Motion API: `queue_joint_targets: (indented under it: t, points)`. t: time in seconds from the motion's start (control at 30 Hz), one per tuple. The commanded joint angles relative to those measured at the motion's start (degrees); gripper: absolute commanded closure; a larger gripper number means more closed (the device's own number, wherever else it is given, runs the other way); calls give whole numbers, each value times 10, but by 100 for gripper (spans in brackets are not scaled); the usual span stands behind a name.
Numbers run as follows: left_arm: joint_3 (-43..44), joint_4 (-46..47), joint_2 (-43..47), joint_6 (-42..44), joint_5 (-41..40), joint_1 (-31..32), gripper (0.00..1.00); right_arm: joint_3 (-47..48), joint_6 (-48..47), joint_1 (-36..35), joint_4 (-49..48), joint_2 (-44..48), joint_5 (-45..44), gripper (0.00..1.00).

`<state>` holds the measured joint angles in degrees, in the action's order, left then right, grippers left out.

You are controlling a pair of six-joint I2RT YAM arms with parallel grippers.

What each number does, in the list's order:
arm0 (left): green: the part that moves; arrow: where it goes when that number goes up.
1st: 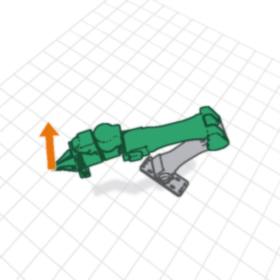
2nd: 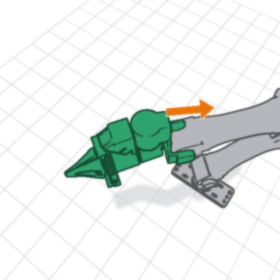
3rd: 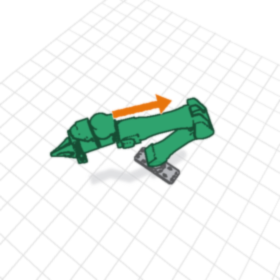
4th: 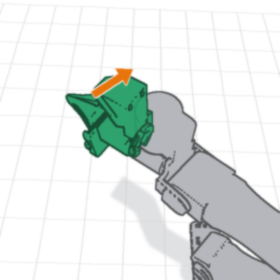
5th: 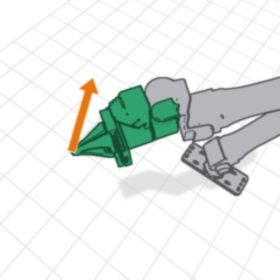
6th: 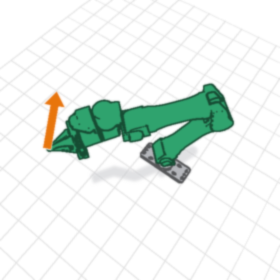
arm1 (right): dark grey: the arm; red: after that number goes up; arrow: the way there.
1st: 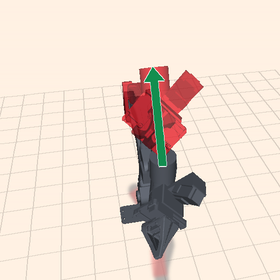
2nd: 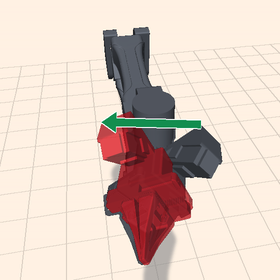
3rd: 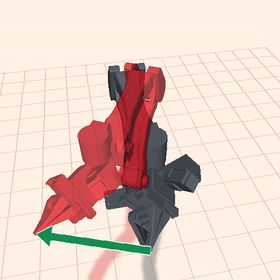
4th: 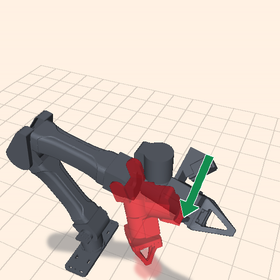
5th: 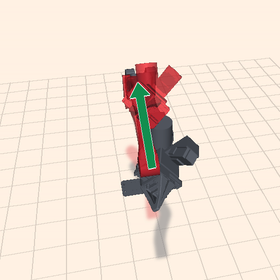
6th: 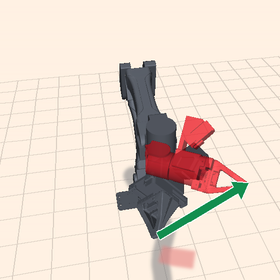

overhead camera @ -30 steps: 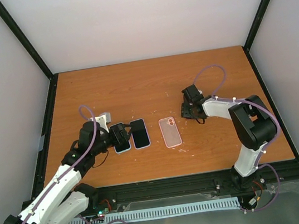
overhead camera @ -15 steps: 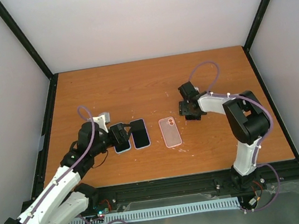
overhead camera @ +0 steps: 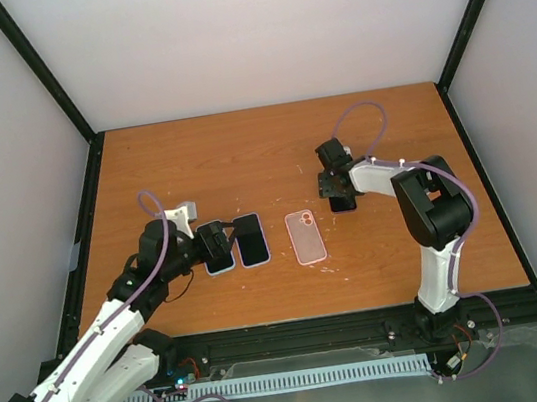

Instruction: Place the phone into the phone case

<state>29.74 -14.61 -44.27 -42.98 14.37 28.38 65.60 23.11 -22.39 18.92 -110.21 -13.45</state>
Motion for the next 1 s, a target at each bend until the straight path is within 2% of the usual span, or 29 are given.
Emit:
queue_joint_targets:
  t: [0.0, 0.53, 0.63, 0.73, 0.97]
  points:
    - [8, 6, -5, -4, 6, 0, 0, -26, -9, 4, 41, 5, -1, 37]
    - [-12, 22, -69, -48, 15, -4, 1, -118, 10, -28, 41, 163, 115, 45]
    - [-23, 39, -78, -54, 48, -22, 0, -119, 19, -37, 45, 182, 131, 46]
    - [-33, 49, -81, -54, 88, -46, 1, -117, 30, -60, 44, 203, 149, 47]
    - [-27, 49, -74, -56, 91, -54, 1, -121, 81, -135, 8, 225, 197, 47]
